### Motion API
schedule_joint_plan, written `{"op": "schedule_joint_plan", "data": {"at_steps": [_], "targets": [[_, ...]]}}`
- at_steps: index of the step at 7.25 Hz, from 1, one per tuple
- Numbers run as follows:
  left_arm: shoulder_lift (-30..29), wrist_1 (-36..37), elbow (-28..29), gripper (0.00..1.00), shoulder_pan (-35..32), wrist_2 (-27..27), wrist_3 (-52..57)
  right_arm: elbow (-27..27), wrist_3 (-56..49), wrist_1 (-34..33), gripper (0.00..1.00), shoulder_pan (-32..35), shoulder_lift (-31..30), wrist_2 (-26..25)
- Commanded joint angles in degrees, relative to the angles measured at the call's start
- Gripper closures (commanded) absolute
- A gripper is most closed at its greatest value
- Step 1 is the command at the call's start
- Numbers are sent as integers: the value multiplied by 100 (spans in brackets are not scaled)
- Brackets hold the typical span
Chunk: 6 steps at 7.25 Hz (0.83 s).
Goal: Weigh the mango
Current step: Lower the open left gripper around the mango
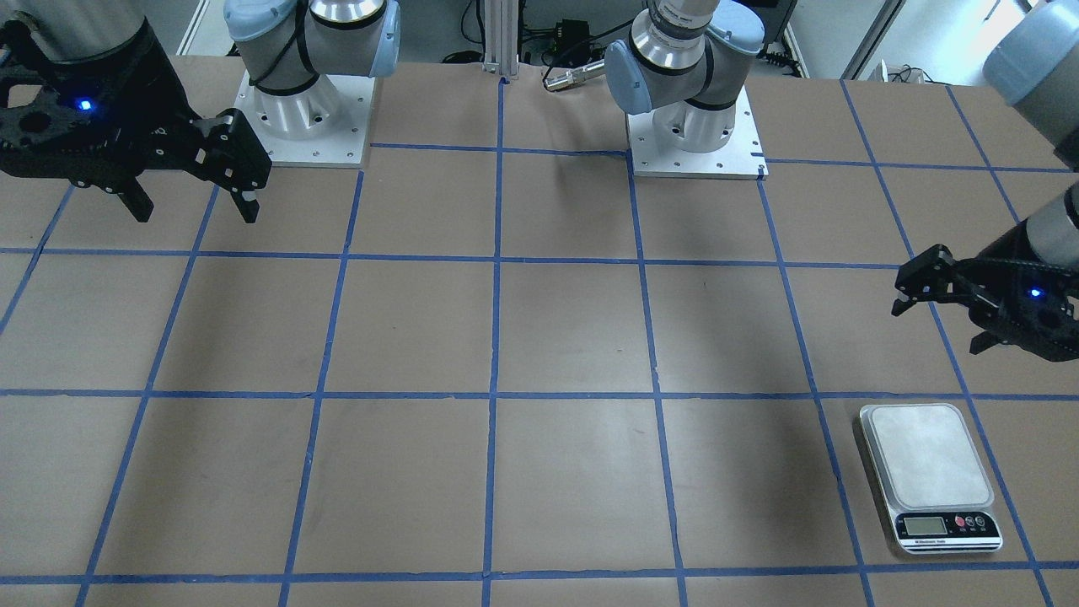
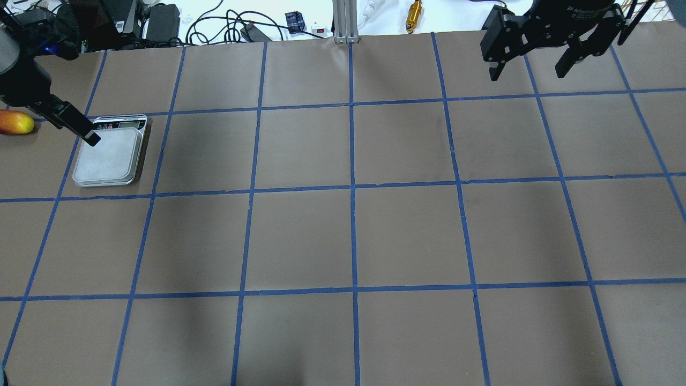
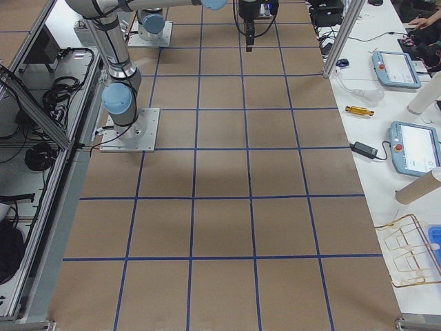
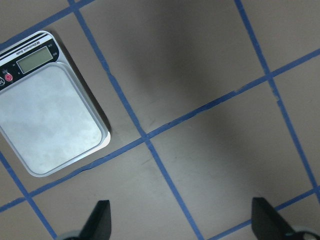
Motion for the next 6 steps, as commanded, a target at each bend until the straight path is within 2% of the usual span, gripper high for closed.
{"op": "schedule_joint_plan", "data": {"at_steps": [1, 3, 6], "targets": [[-713, 126, 665, 0, 597, 43, 1415, 0, 0, 0, 0, 4, 3, -1], [-1521, 187, 1597, 0, 862, 43, 2515, 0, 0, 0, 0, 4, 3, -1], [-2551, 609, 2669, 0, 1275, -27, 3932, 0, 0, 0, 0, 4, 3, -1]]}}
